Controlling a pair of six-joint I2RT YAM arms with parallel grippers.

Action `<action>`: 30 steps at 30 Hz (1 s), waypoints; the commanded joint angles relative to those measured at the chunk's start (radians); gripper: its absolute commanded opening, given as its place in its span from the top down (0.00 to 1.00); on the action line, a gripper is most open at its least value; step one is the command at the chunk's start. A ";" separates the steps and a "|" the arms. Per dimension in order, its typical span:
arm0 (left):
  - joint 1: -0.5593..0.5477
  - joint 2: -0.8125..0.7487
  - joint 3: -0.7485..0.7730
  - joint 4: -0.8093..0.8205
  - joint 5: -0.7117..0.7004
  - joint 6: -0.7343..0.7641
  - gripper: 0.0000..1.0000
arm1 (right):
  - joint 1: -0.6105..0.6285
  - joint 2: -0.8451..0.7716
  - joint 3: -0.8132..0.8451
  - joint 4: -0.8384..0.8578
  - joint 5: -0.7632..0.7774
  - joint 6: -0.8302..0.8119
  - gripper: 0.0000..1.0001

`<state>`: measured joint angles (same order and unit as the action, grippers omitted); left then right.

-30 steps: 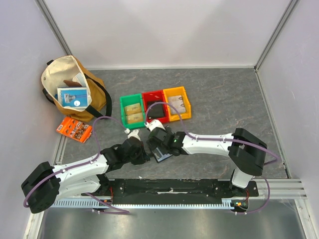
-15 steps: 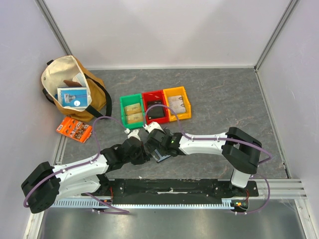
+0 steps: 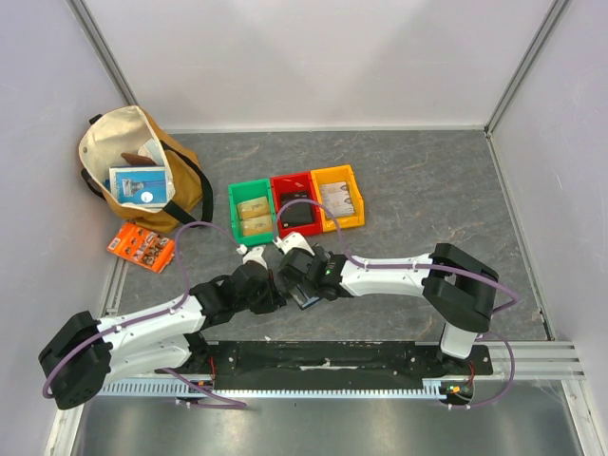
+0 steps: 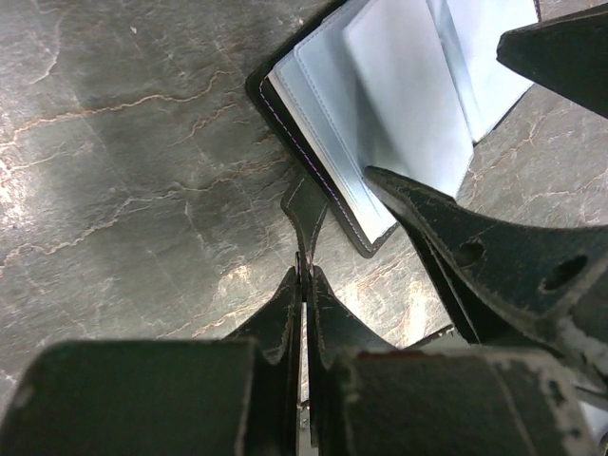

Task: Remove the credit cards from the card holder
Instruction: Remove the credit card from the card holder.

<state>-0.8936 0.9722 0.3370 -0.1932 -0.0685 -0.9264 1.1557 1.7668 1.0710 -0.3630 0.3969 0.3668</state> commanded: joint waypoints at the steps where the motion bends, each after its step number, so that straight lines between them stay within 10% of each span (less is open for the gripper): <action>1: -0.004 -0.018 -0.001 -0.026 -0.016 0.008 0.98 | -0.004 -0.035 0.030 -0.065 0.089 -0.005 0.15; 30: -0.002 -0.021 0.000 -0.055 -0.040 0.015 0.98 | -0.108 -0.168 -0.012 -0.093 0.039 -0.012 0.19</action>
<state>-0.8936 0.9676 0.3370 -0.2390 -0.0769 -0.9260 1.0737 1.6501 1.0790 -0.4526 0.4335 0.3618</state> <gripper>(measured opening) 0.029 0.813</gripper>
